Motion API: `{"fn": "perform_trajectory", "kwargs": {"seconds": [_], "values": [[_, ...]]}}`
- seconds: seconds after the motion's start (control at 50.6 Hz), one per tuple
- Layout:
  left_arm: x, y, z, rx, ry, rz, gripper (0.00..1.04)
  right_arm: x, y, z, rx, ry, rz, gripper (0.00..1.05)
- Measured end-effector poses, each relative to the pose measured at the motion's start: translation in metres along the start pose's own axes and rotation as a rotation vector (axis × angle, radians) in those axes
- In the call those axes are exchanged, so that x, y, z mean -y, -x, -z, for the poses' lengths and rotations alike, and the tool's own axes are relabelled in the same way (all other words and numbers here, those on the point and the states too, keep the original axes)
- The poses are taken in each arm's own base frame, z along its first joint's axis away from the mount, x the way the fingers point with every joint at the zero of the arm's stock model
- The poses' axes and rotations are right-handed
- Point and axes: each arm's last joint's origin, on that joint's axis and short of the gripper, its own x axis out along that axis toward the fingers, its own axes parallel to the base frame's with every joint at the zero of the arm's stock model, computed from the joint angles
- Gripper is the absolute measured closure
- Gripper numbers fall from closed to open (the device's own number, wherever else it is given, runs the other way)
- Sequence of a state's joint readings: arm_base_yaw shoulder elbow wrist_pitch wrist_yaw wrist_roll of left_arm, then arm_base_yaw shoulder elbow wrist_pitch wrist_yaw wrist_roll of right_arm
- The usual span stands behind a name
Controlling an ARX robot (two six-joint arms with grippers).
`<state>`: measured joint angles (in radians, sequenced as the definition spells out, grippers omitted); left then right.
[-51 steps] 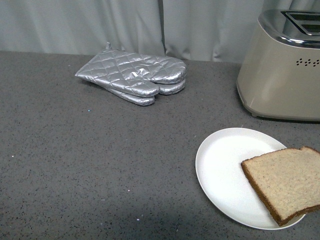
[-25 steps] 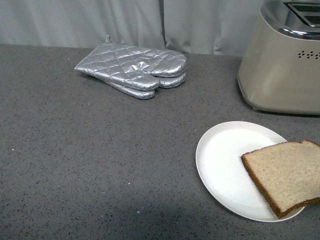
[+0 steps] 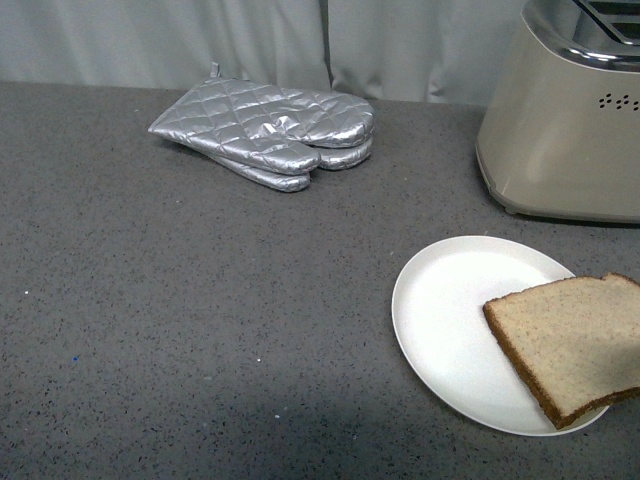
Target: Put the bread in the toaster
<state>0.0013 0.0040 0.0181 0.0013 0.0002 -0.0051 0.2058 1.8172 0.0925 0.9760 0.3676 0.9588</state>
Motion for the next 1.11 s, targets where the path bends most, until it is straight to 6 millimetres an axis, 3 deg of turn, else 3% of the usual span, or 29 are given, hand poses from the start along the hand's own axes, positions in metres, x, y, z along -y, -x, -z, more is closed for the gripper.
{"fn": "perform_trajectory", "kwargs": {"seconds": [0.336, 1.107], "values": [[0.0, 0.0, 0.0, 0.0, 0.0, 0.0, 0.07, -0.012, -0.019, 0.002, -0.006, -0.015, -0.006, 0.09], [0.0, 0.0, 0.0, 0.0, 0.0, 0.0, 0.07, -0.033, -0.041, -0.001, -0.017, -0.011, -0.03, 0.09]]}}
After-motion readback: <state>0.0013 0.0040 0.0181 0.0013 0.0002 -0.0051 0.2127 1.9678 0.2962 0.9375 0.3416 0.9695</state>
